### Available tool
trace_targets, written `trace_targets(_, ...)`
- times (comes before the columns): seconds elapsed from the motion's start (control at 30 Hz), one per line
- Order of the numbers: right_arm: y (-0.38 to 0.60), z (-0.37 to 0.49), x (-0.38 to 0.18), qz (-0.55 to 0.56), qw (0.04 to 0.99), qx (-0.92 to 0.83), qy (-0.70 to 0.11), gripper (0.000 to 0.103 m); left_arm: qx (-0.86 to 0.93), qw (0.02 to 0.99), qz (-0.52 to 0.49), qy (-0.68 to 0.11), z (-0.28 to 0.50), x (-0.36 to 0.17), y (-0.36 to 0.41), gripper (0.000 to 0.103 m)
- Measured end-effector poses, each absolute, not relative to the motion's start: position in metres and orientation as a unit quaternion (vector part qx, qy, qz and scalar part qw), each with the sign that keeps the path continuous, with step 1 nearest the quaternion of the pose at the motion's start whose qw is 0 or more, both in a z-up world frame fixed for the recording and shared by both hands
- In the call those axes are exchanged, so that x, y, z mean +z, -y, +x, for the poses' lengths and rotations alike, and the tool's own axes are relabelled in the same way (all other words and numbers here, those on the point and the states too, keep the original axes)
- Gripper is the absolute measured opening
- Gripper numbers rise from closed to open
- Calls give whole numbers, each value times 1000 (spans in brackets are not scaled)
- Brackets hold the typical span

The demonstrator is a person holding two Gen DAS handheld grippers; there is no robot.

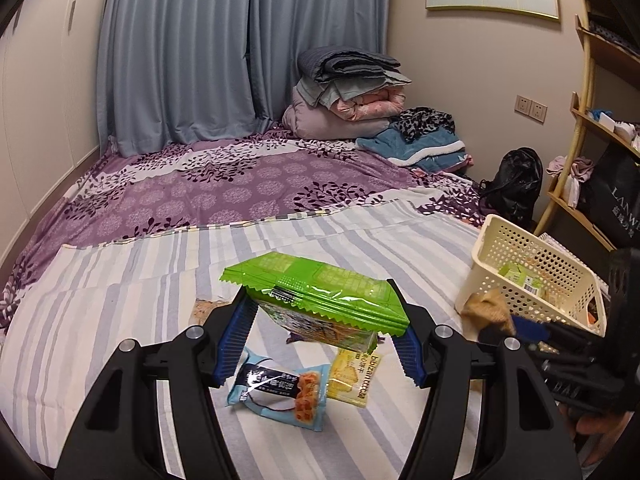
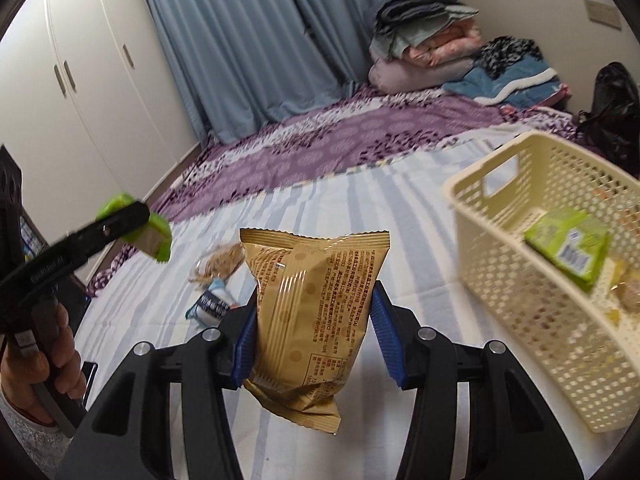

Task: Organize snacks
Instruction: 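Carry the tan bag into the basket and open the right tool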

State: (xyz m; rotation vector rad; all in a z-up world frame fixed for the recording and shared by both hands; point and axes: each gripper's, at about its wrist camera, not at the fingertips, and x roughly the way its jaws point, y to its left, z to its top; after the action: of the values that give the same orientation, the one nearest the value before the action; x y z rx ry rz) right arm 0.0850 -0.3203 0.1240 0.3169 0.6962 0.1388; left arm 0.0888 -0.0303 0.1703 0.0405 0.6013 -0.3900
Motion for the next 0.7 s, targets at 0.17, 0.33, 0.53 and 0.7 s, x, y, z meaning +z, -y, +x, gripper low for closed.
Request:
trace_targets(0.17,358,69,140,166,937,28,-307,51,-204,935,30,-289,80,177,47,65)
trace_targets(0.33,398,55,148,182,941,-10,-286,51,-217,932,40,-287,75,181,62,65)
trace_targets(0.53,437,40,149,195,940,-57,-273,51,-232,929,50,-285,69,185,83,65)
trace_targets(0.7,459,29,148,202,939,-86,-265,51,-244,926,58,-283,64,187,97,65)
